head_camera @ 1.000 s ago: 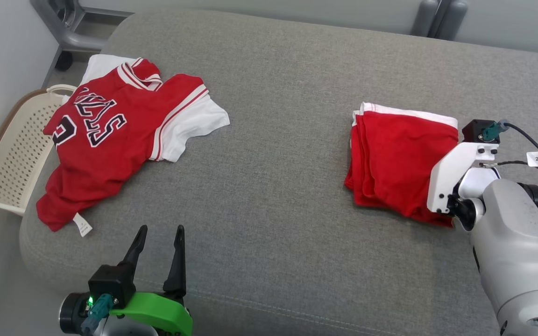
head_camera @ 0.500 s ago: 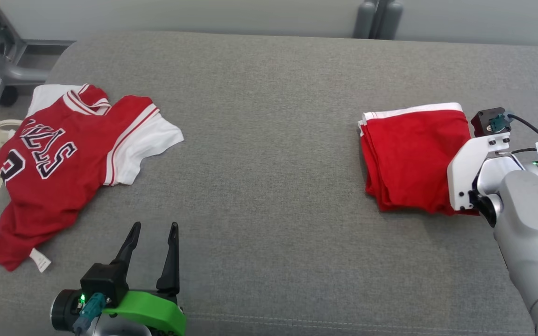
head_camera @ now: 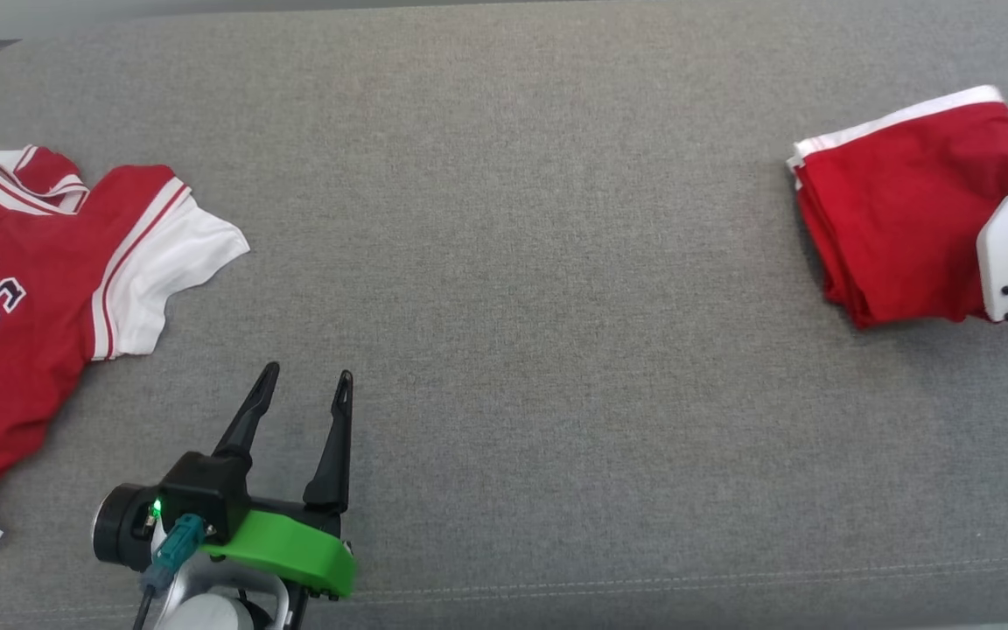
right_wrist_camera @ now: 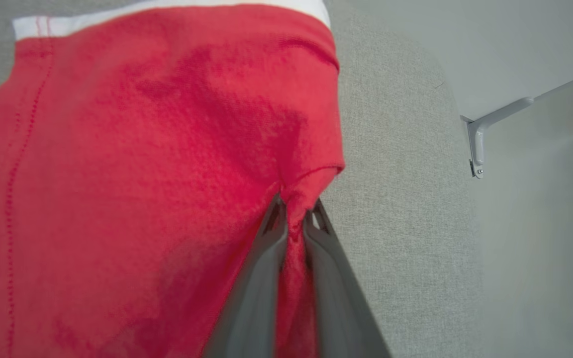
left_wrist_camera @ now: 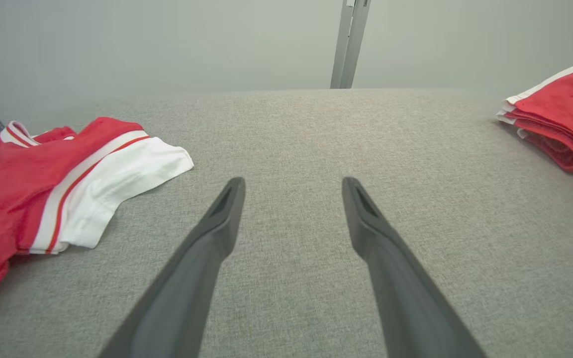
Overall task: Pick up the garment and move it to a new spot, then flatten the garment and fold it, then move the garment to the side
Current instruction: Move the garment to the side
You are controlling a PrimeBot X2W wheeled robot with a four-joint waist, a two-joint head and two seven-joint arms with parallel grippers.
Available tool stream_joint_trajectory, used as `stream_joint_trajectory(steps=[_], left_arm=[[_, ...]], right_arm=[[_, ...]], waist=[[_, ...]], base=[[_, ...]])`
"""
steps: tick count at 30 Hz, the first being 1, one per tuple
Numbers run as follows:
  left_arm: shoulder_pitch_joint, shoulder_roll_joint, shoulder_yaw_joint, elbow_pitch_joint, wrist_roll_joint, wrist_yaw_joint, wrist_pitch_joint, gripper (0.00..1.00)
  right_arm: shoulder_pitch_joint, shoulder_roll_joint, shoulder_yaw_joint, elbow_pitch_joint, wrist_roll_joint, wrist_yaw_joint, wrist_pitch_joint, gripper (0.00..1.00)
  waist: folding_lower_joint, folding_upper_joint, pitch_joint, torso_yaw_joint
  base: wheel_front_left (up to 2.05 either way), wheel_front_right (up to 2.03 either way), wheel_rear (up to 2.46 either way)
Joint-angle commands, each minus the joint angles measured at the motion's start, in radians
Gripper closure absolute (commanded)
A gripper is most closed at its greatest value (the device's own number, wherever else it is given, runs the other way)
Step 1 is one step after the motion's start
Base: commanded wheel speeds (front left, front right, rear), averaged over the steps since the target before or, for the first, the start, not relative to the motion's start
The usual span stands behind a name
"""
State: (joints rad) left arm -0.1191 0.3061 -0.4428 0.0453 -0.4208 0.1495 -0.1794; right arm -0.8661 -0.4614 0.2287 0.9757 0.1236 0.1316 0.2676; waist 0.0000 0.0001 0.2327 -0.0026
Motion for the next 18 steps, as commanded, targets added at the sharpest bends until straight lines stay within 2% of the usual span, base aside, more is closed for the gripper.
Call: stream_joint_trajectory(steps=[1,9,18], left_arm=[[-0.017,0.015,-0.001,-0.017,0.012,-0.002,0.008,0.0],[-0.035,0.076,0.007,-0.142,0.044,0.015,0.055,0.0],[-0.051,0.122,0.014,-0.243,0.078,0.032,0.096,0.0]], right_arm=[[-0.02,-0.022,0.002,0.005,0.013,-0.002,-0.007,1.0],[-0.124,-0.121,0.022,0.018,-0.022,-0.002,-0.008,1.0],[-0.14,-0.208,-0.059,0.055,-0.084,-0.002,-0.063,1.0]], waist=[[0.0,-0.0001,0.065,-0.019],[0.0,-0.0001,0.194,-0.023],[0.0,-0.0001,0.262,-0.02]], base=[[0.0,0.0,0.0],[0.0,0.0,0.0],[0.0,0.0,0.0]])
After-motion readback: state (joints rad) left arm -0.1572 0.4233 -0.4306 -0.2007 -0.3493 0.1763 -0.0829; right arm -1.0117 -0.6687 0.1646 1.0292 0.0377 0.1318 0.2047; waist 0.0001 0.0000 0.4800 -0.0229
